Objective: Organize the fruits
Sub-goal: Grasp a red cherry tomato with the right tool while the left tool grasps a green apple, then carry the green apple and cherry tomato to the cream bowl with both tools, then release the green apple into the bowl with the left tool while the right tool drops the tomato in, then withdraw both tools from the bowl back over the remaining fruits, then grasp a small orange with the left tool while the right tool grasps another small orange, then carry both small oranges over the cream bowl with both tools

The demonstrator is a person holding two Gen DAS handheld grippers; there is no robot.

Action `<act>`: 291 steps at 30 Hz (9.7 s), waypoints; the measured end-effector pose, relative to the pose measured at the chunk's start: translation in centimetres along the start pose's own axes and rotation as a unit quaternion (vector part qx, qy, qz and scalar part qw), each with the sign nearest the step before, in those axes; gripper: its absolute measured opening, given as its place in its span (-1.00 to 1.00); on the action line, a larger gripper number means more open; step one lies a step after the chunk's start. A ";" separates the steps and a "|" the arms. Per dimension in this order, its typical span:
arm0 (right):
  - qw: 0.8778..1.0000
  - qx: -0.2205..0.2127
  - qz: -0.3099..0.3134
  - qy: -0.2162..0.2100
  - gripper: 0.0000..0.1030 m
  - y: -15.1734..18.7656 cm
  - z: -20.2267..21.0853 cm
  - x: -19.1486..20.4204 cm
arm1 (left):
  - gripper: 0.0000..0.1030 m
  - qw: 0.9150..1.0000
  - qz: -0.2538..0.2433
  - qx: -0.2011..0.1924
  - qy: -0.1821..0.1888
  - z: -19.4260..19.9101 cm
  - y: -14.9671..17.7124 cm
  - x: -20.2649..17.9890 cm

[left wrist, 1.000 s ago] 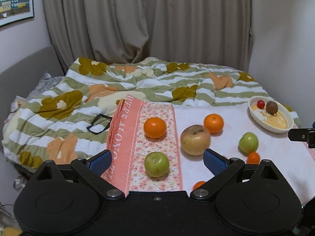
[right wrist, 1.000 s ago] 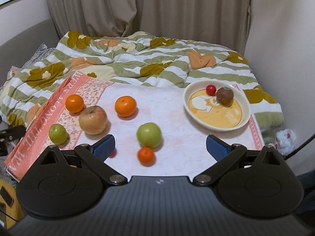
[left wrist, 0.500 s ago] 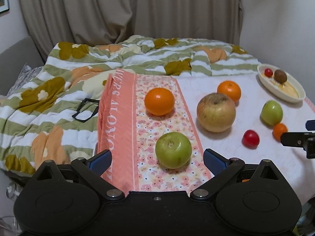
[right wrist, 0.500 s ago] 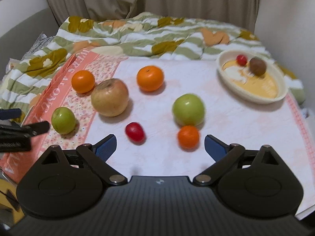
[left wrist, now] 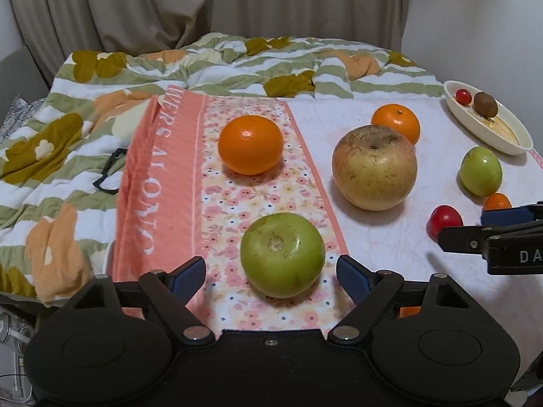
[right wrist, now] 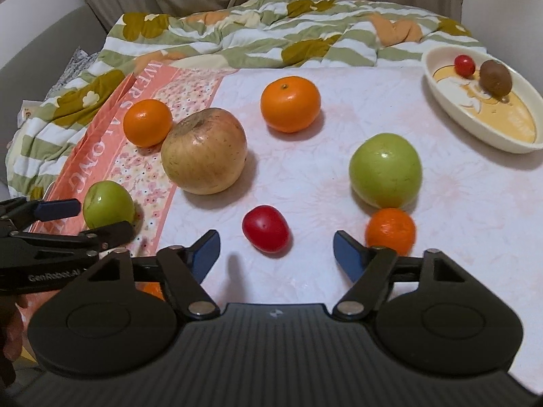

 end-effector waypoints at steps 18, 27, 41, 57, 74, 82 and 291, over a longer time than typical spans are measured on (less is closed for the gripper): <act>0.999 0.007 0.038 0.021 0.30 -0.2 -1.8 1.0 | 0.10 1.000 0.018 0.017 0.011 -0.8 0.6 0.1; 0.998 -0.005 0.051 0.037 -0.08 -0.2 -2.0 1.7 | 0.10 0.999 0.035 0.016 0.011 0.0 1.1 0.4; 0.998 -0.033 0.052 0.032 -0.09 -0.9 3.7 2.4 | 0.10 0.999 0.039 -0.024 0.009 6.1 0.3 -0.7; 0.996 -0.075 0.043 0.025 -0.09 -1.9 15.3 -4.4 | 0.10 0.995 0.045 -0.092 0.007 14.7 -4.3 -8.8; 0.991 -0.094 0.099 0.015 -0.09 -7.7 19.4 -19.1 | 0.10 0.988 0.083 -0.129 0.003 14.3 -12.1 -22.6; 0.993 -0.086 0.070 0.034 -0.09 -10.2 17.1 -25.7 | 0.10 0.992 0.050 -0.114 0.016 9.3 -16.6 -27.0; 0.994 -0.076 0.073 0.022 0.00 -2.6 15.8 -11.4 | -0.20 0.991 0.076 -0.114 -0.008 14.6 -5.2 -15.8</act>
Point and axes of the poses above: each gripper's, at about its wrist camera, not at the fingertips, and z roughly against the way its jaws point, x to its left, y to its underside, the point moved 7 cm from there along -z, roughly the way its jaws point, and after that the axes turned 6 degrees about -y, right-handed, at the moved point
